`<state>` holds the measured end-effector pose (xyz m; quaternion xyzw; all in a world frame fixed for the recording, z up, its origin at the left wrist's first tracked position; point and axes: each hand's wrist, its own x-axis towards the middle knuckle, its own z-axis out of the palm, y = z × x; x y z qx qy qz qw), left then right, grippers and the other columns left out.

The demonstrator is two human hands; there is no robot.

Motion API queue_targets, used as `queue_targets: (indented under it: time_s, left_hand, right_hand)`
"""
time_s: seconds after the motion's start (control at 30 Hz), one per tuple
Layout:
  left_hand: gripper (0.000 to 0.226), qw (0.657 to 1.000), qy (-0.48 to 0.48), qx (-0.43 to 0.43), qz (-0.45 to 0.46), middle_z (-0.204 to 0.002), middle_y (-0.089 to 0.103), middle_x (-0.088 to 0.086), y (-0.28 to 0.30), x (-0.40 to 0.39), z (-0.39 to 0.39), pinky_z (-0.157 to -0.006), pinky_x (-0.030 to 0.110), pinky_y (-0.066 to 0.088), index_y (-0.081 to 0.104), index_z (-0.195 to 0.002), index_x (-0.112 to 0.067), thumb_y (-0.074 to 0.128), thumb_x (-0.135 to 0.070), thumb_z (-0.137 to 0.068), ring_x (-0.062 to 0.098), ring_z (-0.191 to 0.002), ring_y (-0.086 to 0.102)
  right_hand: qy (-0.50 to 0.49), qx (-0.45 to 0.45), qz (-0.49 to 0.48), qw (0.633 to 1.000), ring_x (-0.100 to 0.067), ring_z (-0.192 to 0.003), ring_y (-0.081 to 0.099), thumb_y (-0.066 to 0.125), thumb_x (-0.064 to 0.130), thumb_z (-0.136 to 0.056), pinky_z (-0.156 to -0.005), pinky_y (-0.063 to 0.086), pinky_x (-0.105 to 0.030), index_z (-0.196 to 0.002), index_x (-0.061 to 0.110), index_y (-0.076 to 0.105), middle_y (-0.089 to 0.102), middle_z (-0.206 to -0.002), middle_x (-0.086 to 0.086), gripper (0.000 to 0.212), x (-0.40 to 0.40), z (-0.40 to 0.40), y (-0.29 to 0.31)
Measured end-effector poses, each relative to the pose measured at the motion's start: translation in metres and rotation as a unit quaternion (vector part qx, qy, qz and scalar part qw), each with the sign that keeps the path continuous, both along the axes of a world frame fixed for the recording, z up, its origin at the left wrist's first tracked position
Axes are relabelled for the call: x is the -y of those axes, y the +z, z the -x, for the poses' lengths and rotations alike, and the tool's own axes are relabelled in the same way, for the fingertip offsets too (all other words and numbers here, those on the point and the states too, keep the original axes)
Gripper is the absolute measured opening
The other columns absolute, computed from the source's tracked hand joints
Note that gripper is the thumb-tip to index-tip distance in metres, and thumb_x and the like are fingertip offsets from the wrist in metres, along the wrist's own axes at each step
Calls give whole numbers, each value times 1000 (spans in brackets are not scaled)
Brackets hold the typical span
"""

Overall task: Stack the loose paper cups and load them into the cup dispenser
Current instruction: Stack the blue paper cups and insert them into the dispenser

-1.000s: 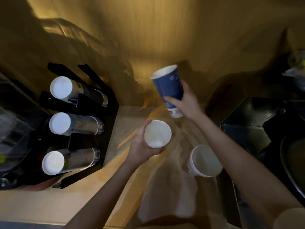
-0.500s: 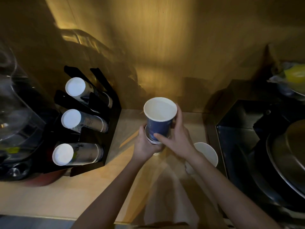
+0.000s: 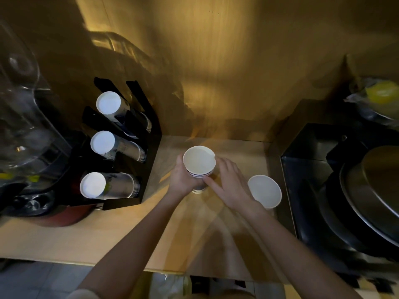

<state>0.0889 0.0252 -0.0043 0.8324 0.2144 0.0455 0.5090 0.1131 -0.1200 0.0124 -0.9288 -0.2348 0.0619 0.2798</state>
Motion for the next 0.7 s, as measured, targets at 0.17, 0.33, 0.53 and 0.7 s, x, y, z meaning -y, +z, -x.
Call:
queue_targets:
  time_s: [0.17,0.33,0.53,0.7]
  left_hand:
    - [91,999,-3,-8,-33,-128,54,6,8,-10,14,-80,28,42,36,-129,-13,88,-24,-55,24,-117,52]
    - [95,992,-55,54,-98,-130,55,6,43,-34,25,-87,22,39,38,-131,-13,89,-25,-52,19,-118,52]
    - [92,917,-225,194,-267,-138,46,4,110,-60,39,-96,29,46,30,-135,-19,83,-27,-61,12,-123,46]
    - [53,763,-313,266,-498,-147,43,7,142,-93,51,-113,32,26,33,-136,-18,50,-22,-86,17,-138,32]
  right_hand:
    - [2,-33,37,999,-30,-122,49,38,40,-96,-99,40,-39,-133,11,40,55,-134,-11,47,-12,3,18]
    - [-112,-154,-183,965,-26,-76,66,39,36,-96,-71,53,-35,-99,13,58,70,-91,-15,31,-28,-6,36]
    - [-179,-384,-326,845,-20,-33,57,36,50,-92,-35,36,-18,-78,15,60,61,-39,-3,45,-51,-7,62]
    - [-14,-496,-358,791,-27,-39,61,35,72,-77,-33,42,-21,-88,8,66,65,-53,-13,72,-76,-8,87]
